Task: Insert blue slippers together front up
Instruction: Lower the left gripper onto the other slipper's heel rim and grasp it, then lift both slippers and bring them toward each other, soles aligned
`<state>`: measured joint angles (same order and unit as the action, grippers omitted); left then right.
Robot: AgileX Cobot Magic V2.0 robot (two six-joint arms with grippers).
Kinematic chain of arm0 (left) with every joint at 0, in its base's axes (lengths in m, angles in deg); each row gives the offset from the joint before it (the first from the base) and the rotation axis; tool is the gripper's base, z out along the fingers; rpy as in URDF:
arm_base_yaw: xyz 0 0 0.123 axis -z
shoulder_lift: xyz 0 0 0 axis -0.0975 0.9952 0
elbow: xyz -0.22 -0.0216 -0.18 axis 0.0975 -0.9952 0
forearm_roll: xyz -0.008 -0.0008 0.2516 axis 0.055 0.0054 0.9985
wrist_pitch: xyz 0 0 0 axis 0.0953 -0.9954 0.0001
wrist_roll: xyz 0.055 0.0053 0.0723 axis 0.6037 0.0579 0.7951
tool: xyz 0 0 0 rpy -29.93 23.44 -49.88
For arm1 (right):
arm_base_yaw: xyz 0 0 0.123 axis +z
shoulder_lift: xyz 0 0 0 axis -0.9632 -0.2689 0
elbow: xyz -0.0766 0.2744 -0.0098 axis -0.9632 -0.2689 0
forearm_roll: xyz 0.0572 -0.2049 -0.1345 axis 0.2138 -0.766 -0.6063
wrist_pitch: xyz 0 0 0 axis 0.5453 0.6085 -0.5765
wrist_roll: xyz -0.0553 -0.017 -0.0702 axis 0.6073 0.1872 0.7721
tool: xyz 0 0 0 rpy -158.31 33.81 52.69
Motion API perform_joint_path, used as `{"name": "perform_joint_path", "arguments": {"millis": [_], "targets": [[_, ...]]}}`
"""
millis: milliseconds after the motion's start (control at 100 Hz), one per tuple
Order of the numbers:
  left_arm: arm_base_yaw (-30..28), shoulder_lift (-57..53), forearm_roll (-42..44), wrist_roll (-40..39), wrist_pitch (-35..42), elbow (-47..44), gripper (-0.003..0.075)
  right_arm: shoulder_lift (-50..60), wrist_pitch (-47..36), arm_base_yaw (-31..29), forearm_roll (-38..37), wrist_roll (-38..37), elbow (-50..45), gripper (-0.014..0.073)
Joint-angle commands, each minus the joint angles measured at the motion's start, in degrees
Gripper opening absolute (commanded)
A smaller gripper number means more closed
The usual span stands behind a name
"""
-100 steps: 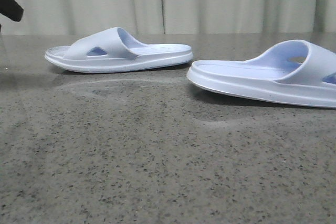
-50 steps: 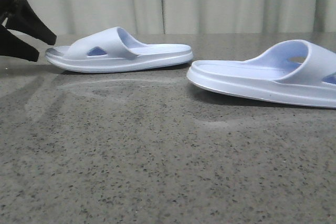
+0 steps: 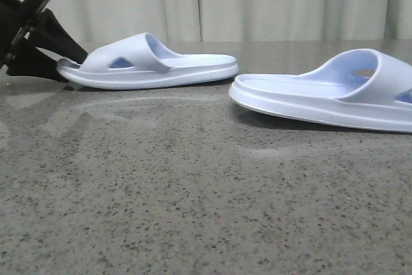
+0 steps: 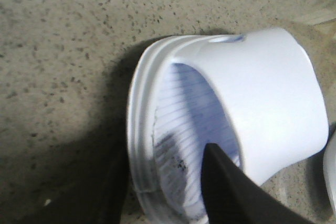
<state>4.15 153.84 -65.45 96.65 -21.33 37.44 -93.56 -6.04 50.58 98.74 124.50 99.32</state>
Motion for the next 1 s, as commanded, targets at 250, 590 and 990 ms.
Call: {"name": "perform_joint_path", "arguments": {"millis": [250,590,990], "targets": [[0.42,-1.86,-3.51,0.38,-3.07,1.79,0.0015,0.79,-0.71,-0.3,2.07,0.97,0.97,-0.0107],[-6.78,-3.12,-3.51,0.88,-9.62,1.79,0.0015,0.79,3.61,-0.56,19.09,11.57,0.97,-0.0107],[-9.48,-3.52,-3.62,0.1,-17.13,4.19,0.0015,0.69,11.15,-1.07,28.84,15.42,8.28,-0.0107]]}}
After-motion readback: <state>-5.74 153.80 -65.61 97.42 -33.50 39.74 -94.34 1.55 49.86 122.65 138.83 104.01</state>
